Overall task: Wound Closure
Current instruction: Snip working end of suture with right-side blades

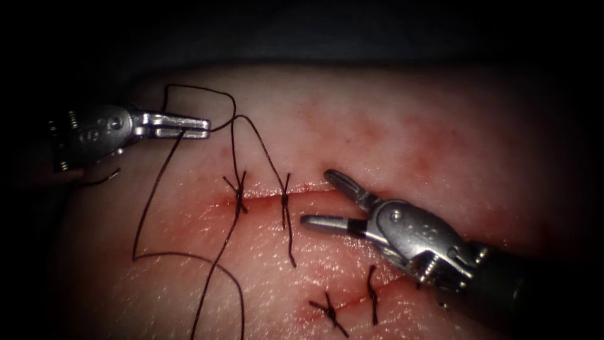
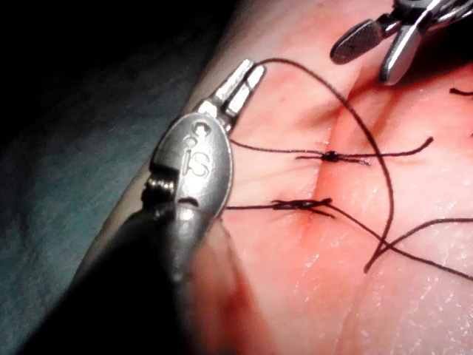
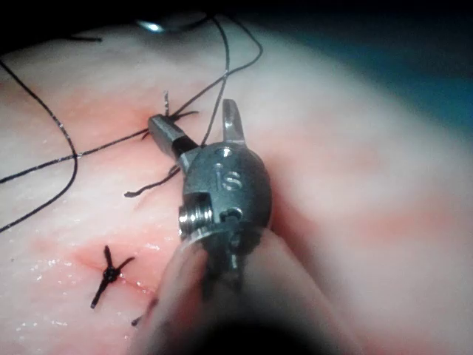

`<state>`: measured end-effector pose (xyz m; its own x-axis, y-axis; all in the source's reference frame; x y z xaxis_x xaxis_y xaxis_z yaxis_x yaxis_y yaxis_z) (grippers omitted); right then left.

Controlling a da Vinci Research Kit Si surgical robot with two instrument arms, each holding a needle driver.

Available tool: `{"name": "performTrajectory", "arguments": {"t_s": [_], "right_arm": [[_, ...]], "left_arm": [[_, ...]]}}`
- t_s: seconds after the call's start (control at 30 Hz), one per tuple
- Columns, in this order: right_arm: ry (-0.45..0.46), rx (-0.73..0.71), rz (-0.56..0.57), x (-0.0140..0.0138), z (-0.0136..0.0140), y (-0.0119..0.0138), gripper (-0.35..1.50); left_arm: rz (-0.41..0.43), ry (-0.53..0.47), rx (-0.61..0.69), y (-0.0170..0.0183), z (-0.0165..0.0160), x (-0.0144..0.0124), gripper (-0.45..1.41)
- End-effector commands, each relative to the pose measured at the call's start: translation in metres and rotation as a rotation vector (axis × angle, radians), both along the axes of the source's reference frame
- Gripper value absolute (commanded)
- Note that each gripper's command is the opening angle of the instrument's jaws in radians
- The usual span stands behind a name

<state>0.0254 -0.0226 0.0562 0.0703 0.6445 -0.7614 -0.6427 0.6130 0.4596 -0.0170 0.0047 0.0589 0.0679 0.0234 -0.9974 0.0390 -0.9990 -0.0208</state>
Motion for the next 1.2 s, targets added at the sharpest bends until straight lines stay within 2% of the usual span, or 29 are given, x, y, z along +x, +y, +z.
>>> {"name": "performTrajectory", "arguments": {"t_s": [0.03, 0.17, 0.23, 0.77, 1.2], "right_arm": [[-0.015, -0.01, -0.017, 0.0023, 0.0015, 0.0012, 1.26], [-0.07, -0.049, -0.057, 0.0049, 0.0039, 0.0022, 1.28], [-0.08, -0.048, -0.064, 0.0053, 0.0043, 0.0023, 1.28], [-0.103, -0.141, -0.123, 0.0076, 0.0051, 0.0025, 1.31], [-0.124, -0.182, -0.142, 0.0091, 0.0064, 0.0029, 1.31]], "left_arm": [[0.004, -0.012, -0.004, 0.0006, -0.0001, -0.0006, -0.45], [0.015, -0.031, -0.015, -0.0005, -0.0019, -0.0009, -0.45], [0.019, -0.039, -0.019, -0.0009, -0.0026, -0.001, -0.45], [0.045, -0.056, -0.025, -0.0013, -0.0063, -0.0012, -0.45], [0.055, -0.057, -0.04, -0.0021, -0.0077, -0.0014, -0.45]]}}
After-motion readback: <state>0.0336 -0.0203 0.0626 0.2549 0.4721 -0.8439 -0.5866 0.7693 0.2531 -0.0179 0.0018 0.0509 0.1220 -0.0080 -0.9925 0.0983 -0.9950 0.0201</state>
